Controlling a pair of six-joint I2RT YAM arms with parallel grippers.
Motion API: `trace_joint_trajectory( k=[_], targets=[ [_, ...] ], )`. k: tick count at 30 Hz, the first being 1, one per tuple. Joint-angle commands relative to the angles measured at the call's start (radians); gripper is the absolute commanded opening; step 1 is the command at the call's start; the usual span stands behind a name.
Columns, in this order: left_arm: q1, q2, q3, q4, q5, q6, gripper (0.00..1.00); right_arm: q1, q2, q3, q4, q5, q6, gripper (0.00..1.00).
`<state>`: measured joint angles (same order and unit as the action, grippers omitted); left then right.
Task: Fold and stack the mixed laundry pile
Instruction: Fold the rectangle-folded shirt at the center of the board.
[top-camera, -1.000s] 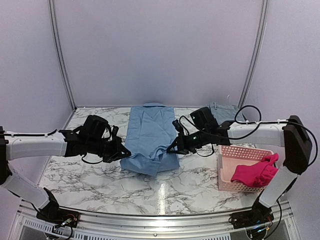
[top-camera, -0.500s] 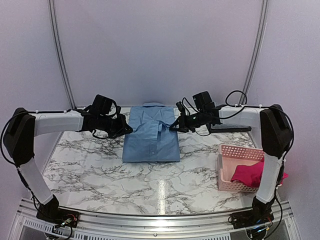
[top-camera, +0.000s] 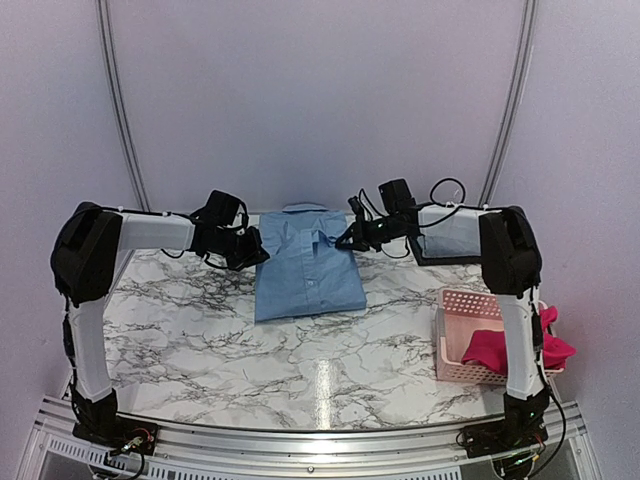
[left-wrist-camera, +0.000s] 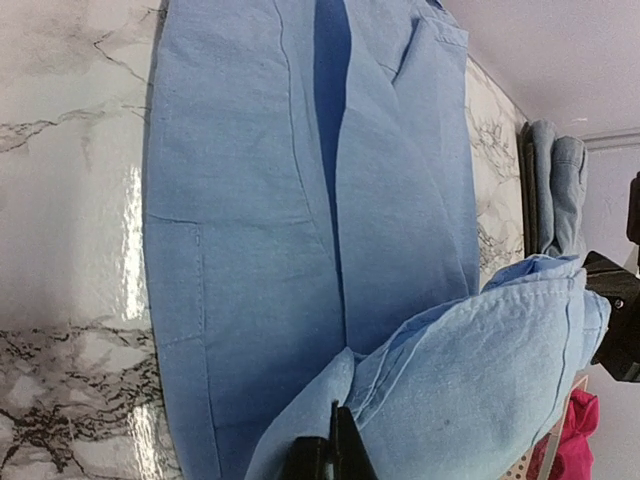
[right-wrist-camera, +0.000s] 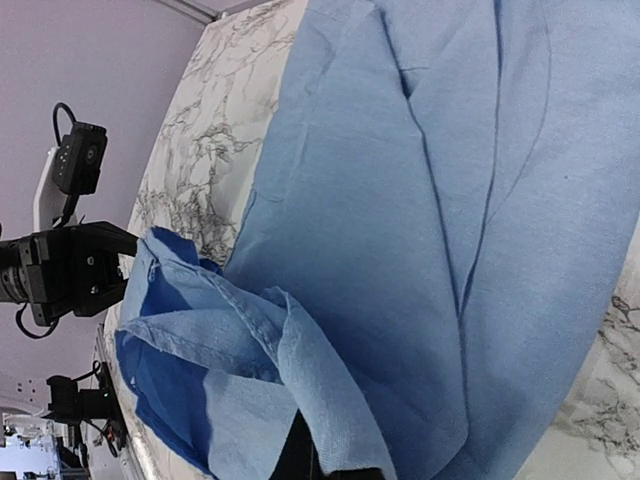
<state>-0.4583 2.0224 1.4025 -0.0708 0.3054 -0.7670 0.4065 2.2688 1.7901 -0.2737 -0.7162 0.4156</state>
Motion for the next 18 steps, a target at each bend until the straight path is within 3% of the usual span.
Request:
trace_joint_trajectory(
  k=[1,5,9,11,14,16,18],
  targets=[
    [0.013,0.045,0.049,0.008,-0.027,0.025,0.0,-0.023,0.058,0.069,-0.047,-0.004,-0.032,0.0],
    [0.015,0.076,0.071,0.009,-0.059,0.047,0.0,-0.033,0.098,0.089,-0.039,-0.003,-0.024,0.0],
    [0.018,0.098,0.088,0.019,-0.076,0.073,0.02,-0.035,0.129,0.132,-0.041,-0.017,-0.019,0.17],
    [0.022,0.089,0.091,0.042,-0.077,0.091,0.22,-0.038,0.122,0.154,-0.041,-0.02,-0.015,0.33],
    [0.032,0.039,0.09,0.052,-0.082,0.116,0.64,-0.056,0.073,0.186,-0.042,-0.043,0.002,0.55],
    [0.037,-0.015,0.075,0.047,-0.098,0.141,0.84,-0.071,0.023,0.178,-0.053,-0.054,-0.007,0.59],
    [0.04,-0.074,0.046,0.026,-0.108,0.164,0.93,-0.081,-0.033,0.133,-0.073,-0.055,-0.023,0.57]
  ],
)
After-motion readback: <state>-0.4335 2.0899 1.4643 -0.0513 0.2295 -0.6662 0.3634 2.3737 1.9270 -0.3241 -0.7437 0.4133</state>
